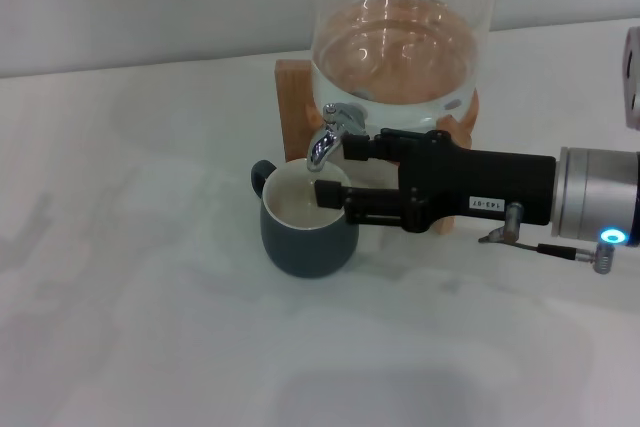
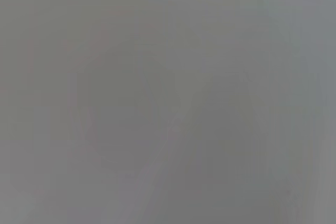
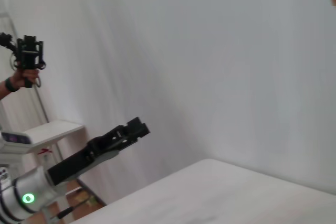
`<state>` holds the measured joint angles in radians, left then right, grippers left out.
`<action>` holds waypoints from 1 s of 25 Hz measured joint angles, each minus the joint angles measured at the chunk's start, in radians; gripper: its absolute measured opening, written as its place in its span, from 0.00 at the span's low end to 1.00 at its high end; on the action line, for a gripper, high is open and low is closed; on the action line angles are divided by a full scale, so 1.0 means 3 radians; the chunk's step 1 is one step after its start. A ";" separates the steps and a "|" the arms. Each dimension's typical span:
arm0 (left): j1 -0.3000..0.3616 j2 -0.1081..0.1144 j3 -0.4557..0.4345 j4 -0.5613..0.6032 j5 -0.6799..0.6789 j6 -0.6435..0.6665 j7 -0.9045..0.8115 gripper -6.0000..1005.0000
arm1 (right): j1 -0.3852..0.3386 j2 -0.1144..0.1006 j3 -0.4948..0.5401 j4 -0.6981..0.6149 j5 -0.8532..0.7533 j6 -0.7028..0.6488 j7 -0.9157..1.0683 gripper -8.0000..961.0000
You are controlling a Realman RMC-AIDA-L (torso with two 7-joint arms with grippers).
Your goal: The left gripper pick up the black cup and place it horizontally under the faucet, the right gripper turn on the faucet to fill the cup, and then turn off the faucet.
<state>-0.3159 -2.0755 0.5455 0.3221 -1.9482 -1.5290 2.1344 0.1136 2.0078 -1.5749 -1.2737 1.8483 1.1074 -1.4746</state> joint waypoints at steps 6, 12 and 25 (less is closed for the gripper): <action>0.0000 0.0000 0.0013 0.0000 0.0010 -0.0011 -0.0004 0.88 | -0.0042 -0.0006 0.0093 0.0011 -0.0002 -0.0006 -0.0004 0.80; 0.0005 -0.0004 0.0017 0.0000 0.0014 -0.0030 -0.0003 0.88 | -0.0061 -0.0008 0.0143 0.0012 0.0007 0.0133 -0.0004 0.80; 0.0010 -0.0005 0.0016 0.0000 0.0016 -0.0044 -0.0002 0.88 | -0.0057 -0.0018 0.1336 0.0234 -0.0222 0.1151 0.0002 0.80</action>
<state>-0.3130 -2.0770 0.5502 0.3220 -1.9435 -1.5421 2.1338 0.0965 2.0025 -1.1742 -1.2034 1.7816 1.4529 -1.4739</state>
